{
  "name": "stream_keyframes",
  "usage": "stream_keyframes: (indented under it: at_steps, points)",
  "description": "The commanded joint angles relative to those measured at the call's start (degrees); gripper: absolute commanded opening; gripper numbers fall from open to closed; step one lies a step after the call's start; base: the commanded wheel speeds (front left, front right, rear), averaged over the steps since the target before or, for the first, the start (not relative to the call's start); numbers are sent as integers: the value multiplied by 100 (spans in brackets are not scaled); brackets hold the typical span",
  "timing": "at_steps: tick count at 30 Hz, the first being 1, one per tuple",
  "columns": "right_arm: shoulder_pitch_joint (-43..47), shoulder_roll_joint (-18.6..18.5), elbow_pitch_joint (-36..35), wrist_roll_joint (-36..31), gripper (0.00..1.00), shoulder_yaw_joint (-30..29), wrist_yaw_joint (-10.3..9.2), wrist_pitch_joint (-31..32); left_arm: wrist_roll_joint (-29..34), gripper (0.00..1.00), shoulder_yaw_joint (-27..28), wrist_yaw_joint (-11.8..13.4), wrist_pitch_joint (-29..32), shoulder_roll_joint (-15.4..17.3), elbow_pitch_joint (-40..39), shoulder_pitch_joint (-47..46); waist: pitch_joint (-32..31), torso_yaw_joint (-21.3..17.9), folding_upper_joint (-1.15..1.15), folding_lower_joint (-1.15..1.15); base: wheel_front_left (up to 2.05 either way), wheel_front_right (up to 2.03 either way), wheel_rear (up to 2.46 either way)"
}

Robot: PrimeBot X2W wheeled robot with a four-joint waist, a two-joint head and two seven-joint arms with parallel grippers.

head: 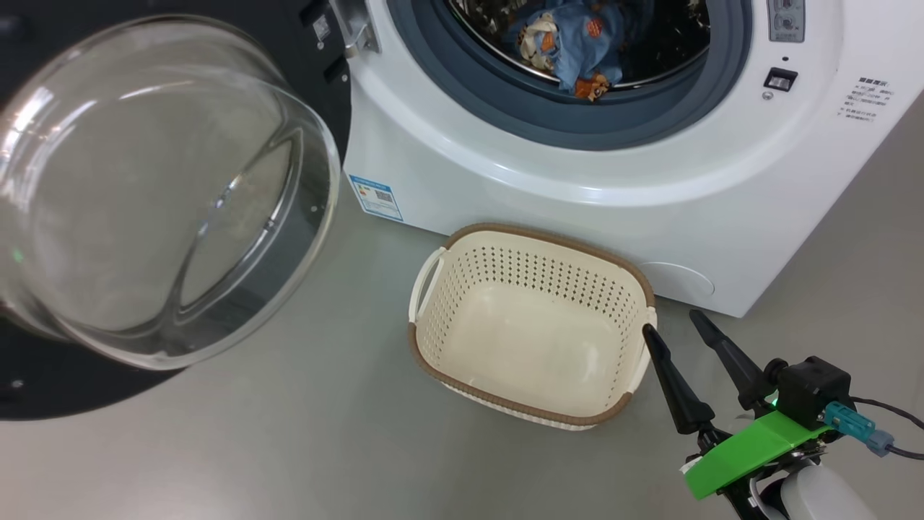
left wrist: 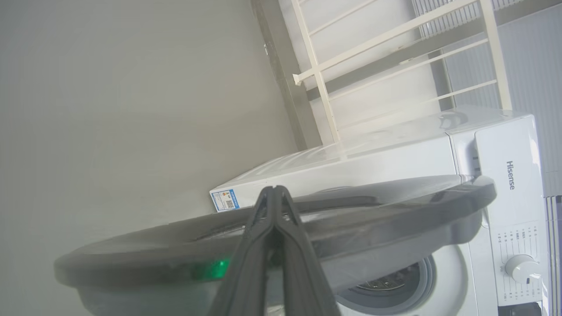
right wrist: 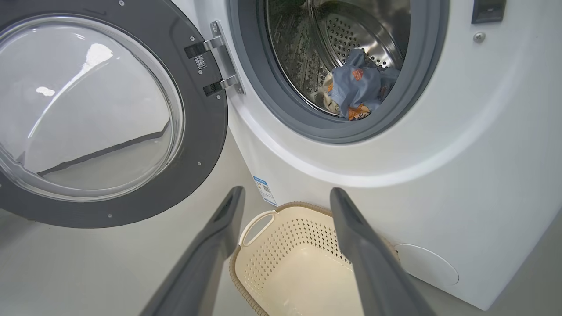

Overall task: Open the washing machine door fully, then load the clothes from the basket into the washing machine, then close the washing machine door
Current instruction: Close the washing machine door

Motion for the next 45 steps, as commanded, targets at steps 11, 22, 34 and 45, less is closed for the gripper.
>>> stream_keyframes:
  at_steps: [11, 22, 34, 45]
  points:
    - [252, 74, -141, 19, 100, 27, 9, -28, -348, 0, -2, -18, 1232, 85, -1254, 634, -428, 108, 0, 0, 0, 0, 0]
    - [442, 125, -211, 50, 100, -135, 9, -28, -967, 0, 143, -18, 2367, -98, -2459, 1076, -606, 40, 0, 0, 0, 0, 0]
    - [521, 126, -282, 22, 100, -297, 9, -28, -1149, 0, 20, -18, 3155, -697, -4112, 1487, -642, -293, 0, 0, 0, 0, 0]
    - [578, 221, -345, -4, 100, -452, 9, -28, -914, 0, -663, -18, 3256, -1468, -4610, 1188, -666, -990, 0, 0, 0, 0, 0]
